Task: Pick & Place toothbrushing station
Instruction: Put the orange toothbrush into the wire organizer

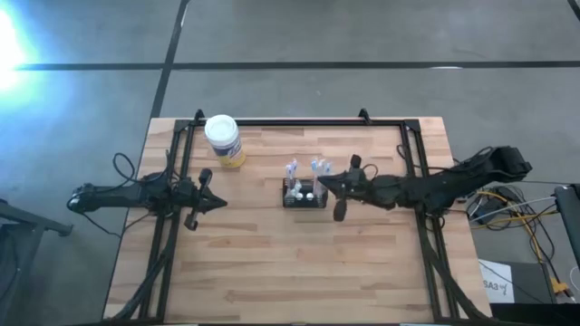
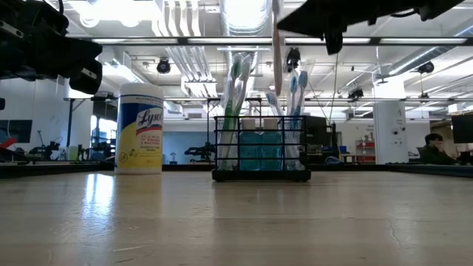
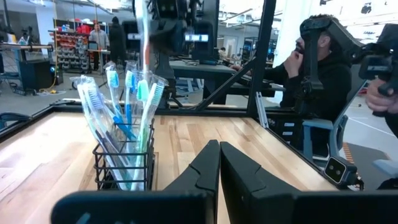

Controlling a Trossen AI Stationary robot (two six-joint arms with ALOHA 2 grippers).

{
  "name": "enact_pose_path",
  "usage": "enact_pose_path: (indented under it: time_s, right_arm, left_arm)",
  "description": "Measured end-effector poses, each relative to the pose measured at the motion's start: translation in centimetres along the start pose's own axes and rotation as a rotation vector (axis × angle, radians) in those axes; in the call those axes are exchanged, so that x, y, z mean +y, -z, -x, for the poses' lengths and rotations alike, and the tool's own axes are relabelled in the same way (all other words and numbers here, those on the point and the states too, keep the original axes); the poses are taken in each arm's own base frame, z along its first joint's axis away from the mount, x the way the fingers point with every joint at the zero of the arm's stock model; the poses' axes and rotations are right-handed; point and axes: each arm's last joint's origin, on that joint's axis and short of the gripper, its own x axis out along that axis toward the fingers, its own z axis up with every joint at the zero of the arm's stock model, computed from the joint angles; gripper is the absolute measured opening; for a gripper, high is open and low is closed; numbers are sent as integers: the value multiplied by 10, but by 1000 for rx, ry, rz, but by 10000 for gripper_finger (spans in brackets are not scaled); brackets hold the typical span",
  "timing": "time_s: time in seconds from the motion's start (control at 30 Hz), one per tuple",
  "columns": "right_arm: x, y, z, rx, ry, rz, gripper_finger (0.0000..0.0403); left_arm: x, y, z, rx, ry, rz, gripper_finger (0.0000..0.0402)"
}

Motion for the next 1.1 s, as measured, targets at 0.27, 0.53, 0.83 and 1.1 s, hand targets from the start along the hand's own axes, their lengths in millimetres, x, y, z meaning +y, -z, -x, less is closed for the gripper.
enact_pose_path:
  time_s: [0.27,0.53,0.83,1.1]
  right_arm:
    - [12,28,-7,68,96,35,8]
    - [20,41,4,74,180,97,8]
    - [23,23,19,21,148,98,8]
    - [19,39,23,75,163,104,8]
  left_arm:
    - [0,0,0,0,0,1,16]
    - [0,0,0,0,0,1,16]
    - [0,0,0,0,0,1,16]
    - [0,0,0,1,0,1,16]
